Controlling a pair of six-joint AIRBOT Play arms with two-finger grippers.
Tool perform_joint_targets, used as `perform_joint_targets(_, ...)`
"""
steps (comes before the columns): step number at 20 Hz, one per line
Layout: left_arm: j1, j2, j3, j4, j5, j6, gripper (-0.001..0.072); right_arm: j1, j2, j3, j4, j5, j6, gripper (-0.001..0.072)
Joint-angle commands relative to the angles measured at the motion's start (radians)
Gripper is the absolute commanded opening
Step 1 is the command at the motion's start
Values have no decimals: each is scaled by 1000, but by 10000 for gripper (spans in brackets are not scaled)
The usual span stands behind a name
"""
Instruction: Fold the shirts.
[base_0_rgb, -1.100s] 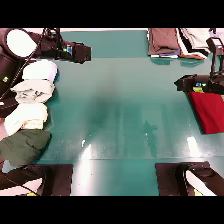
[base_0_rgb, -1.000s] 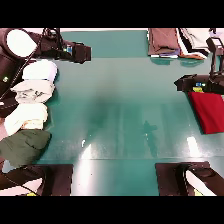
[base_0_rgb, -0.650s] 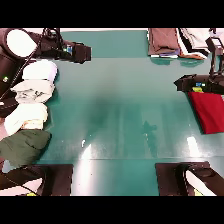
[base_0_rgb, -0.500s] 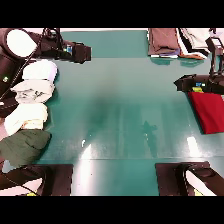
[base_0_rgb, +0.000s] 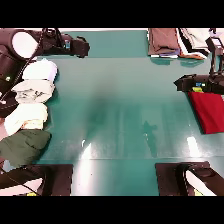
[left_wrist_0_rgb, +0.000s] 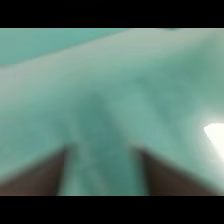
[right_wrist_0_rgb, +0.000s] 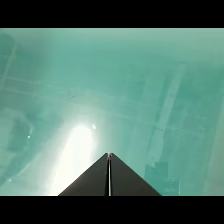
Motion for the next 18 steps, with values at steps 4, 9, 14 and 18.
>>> perform_joint_targets(4, 249, -170, -2, 265, -2, -145, 622, 1, 0, 0, 2, 2, 1, 16)
perform_joint_targets(9, 423, -392, -1, 251, 0, -166, 623, 1, 0, 0, 2, 2, 1, 16)
perform_joint_targets(14, 473, -517, -2, 233, 45, -165, 622, 1, 0, 0, 1, -2, 1, 16)
perform_joint_targets(18, 473, -526, 25, 232, 25, -168, 370, 1, 0, 0, 2, -2, 1, 16)
